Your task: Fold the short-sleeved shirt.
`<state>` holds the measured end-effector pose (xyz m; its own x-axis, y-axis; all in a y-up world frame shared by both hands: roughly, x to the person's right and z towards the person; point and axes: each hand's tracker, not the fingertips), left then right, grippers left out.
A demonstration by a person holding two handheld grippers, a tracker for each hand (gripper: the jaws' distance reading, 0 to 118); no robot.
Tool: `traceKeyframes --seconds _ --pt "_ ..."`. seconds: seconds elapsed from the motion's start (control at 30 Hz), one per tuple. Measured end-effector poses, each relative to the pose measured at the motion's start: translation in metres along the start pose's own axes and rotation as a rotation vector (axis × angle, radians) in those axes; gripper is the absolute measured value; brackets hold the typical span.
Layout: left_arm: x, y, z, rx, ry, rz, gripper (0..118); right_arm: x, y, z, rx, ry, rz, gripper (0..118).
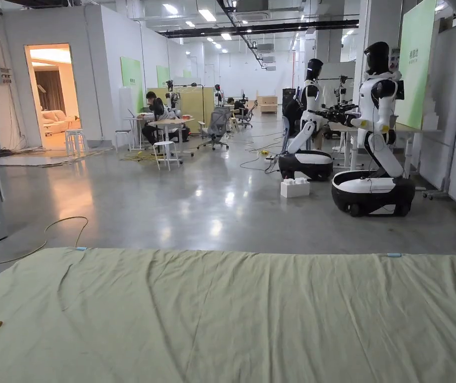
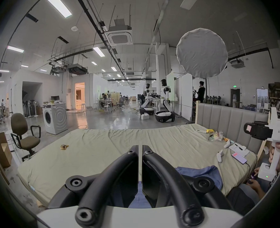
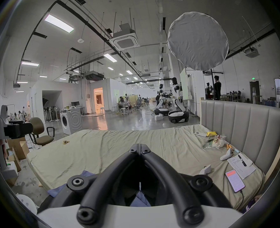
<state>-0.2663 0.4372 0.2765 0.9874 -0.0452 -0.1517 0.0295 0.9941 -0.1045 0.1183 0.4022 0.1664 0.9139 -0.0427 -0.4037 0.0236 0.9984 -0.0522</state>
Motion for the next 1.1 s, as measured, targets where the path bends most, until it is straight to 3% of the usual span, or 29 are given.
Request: traceKeyframes --seconds 0.2,0.3,0.33,0.43,0.47,0.57,0.77,0.9,1.1 --pt "-0.003 -0.019 -0.021 -0.103 -0.025 0.001 3 0.002 -0.013 -0.005 -0.046 -0.001 -0.02 0" --pt "-0.013 -0.05 -0.056 -0.261 -0.078 0.059 4 0.006 -0.024 -0.009 -0.094 -0.001 -0.033 0" --pt "-0.019 -0.064 -0.071 -0.296 -0.085 0.084 14 0.008 -0.03 -0.01 -0.144 -0.007 -0.064 0" --pt "-0.03 -0.104 -0.116 -0.353 -0.043 0.088 68 0.013 -0.039 -0.011 -0.173 -0.007 -0.039 0" --pt "-0.037 -0.111 -0.132 -0.399 -0.049 0.083 70 0.015 -0.043 -0.009 -0.182 -0.002 -0.037 0" --pt "-0.044 -0.136 -0.19 -0.515 -0.138 0.14 70 0.019 -0.054 -0.006 -0.228 -0.013 -0.061 0" --pt "-0.051 -0.189 -0.29 -0.738 -0.062 0.132 70 0.032 -0.072 0.0 -0.306 -0.074 -0.107 0" --pt "-0.062 -0.218 -0.325 -0.847 0.015 0.166 70 0.039 -0.076 0.005 -0.344 -0.097 -0.113 0" --pt "-0.049 -0.239 -0.334 -0.861 0.056 0.06 61 0.048 -0.08 0.011 -0.379 -0.149 -0.111 0"
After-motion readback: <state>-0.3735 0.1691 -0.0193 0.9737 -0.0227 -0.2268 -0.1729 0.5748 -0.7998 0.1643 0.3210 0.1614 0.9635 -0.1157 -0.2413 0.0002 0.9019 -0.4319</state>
